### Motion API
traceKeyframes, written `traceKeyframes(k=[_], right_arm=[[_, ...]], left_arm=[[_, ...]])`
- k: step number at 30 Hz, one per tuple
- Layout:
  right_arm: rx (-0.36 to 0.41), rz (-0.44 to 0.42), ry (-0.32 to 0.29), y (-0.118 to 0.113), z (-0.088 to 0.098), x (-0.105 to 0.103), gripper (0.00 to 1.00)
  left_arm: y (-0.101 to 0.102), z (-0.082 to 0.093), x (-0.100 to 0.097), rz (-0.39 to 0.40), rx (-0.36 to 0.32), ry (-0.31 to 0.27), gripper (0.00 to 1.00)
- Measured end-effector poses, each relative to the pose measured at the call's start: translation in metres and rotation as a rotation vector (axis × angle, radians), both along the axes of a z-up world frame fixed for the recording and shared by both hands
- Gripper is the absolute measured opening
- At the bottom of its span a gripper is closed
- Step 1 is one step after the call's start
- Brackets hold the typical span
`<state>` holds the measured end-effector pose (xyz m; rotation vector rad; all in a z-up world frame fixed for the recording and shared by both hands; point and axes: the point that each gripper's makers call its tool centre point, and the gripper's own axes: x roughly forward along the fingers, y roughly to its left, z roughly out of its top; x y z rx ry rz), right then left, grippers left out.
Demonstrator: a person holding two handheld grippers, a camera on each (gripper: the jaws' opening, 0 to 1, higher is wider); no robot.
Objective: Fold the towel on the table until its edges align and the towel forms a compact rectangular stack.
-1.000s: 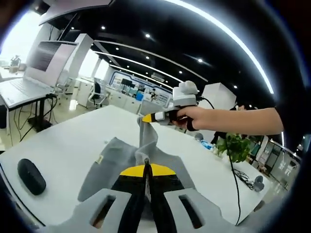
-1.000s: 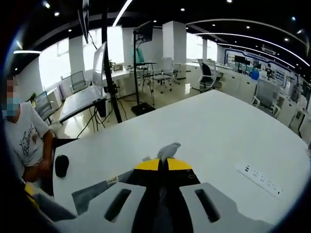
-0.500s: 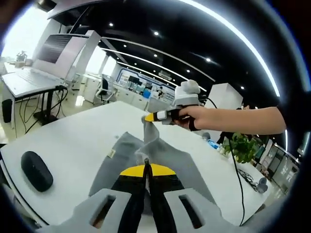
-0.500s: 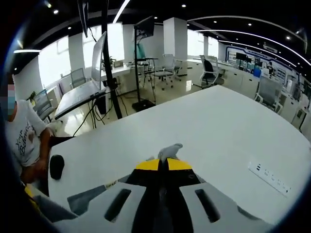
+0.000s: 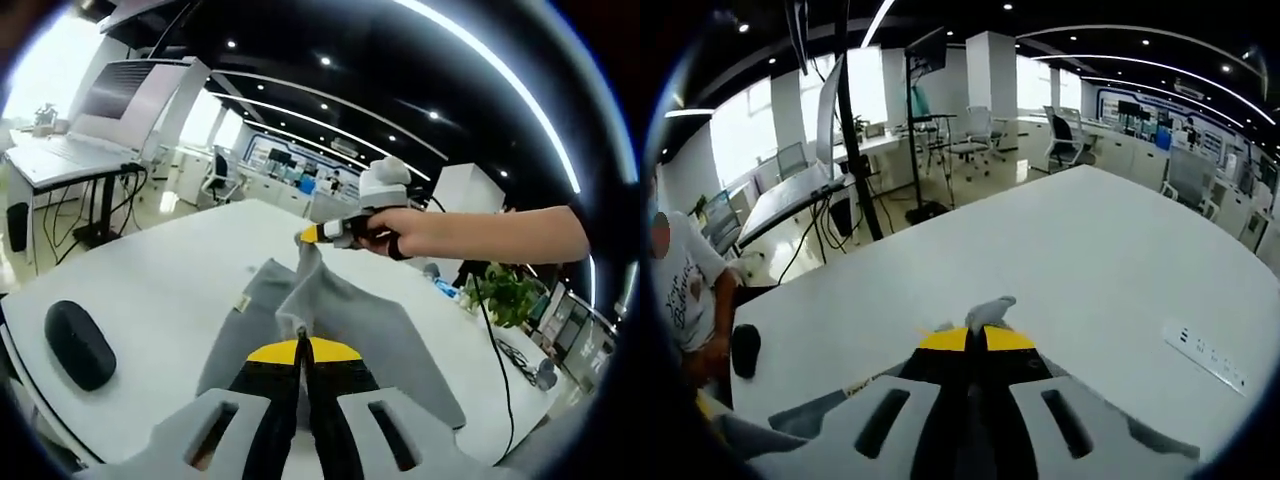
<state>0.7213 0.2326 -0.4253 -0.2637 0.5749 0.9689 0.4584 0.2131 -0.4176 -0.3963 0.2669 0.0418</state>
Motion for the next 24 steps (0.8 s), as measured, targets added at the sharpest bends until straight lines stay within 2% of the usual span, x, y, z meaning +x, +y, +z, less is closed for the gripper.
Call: traceKeyframes(k=[9, 13, 19, 24], right_arm=[[-0.016, -0.015, 0.017, 0.009, -0.019, 0.004, 0.01], [-0.025, -0.014, -0.001, 0.012, -0.024, 0.007, 0.01], [-0.039, -0.026, 0.022, 0.016, -0.04, 0.008, 0.01], [-0.049, -0.037, 0.04, 0.022, -0.05, 0.009, 0.03]], left_arm=[[0.007, -0.018, -0.001, 0.009, 0.002, 0.03, 0.02], [0.011, -0.027, -0.004, 0.014, -0.002, 0.046, 0.02], [0.013, -0.038, -0.005, 0.019, -0.006, 0.074, 0.02], [0.022, -0.053, -0.008, 0.051, -0.034, 0.095, 0.02]])
